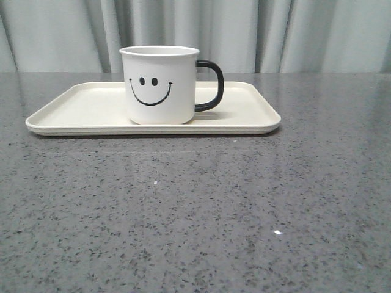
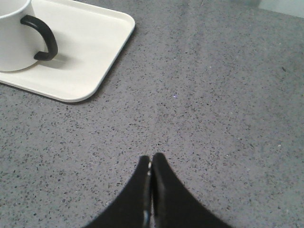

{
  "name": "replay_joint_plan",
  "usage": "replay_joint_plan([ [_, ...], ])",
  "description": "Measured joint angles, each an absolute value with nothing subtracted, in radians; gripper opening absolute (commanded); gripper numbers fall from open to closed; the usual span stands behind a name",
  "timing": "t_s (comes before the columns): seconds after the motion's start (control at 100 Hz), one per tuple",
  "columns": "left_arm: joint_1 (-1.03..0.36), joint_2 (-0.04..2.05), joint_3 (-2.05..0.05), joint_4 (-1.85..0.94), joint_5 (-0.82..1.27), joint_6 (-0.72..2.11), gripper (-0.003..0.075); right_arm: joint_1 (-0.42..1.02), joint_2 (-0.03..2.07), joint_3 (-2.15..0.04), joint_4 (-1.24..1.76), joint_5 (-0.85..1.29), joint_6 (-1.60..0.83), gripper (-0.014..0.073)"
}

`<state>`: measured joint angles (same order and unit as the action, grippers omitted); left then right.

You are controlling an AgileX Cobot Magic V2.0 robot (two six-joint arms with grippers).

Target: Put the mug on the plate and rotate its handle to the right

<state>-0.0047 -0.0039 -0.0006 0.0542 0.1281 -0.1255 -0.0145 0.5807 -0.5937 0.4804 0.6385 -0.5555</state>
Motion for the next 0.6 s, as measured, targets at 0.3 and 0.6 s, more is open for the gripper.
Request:
replay_joint_plan([
  [0.3, -0.005, -0.004, -0.001, 0.065, 0.129, -0.125, -0.002, -0.015, 0.581, -0.594, 0.48, 0.639, -0.555, -0.0067],
  [0.6, -0.005, -0.004, -0.001, 0.065, 0.129, -0.125, -0.002, -0.015, 0.581, -0.594, 0.48, 0.639, -0.555, -0.0067],
])
